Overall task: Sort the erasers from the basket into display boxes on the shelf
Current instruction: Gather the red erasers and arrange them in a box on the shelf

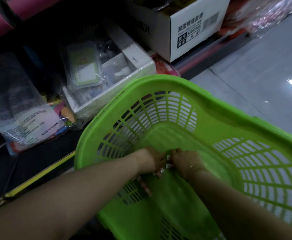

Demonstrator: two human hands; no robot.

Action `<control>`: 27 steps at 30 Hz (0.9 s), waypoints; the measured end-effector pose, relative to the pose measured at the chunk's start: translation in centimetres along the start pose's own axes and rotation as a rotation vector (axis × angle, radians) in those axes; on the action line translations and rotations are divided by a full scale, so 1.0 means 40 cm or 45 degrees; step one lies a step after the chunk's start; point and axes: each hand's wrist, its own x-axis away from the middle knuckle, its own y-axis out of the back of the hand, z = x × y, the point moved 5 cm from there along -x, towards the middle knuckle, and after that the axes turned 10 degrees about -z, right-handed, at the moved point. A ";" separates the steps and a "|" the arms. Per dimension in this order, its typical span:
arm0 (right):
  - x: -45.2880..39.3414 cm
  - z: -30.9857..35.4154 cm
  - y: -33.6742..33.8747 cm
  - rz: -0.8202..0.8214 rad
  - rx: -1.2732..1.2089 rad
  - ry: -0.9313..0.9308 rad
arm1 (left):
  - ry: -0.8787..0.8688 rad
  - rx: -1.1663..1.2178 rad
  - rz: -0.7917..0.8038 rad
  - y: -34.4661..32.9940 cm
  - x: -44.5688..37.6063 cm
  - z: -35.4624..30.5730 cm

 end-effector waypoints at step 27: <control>0.601 0.159 1.853 -0.139 -2.080 -0.348 | 1.493 2.700 -1.612 1.640 0.985 0.017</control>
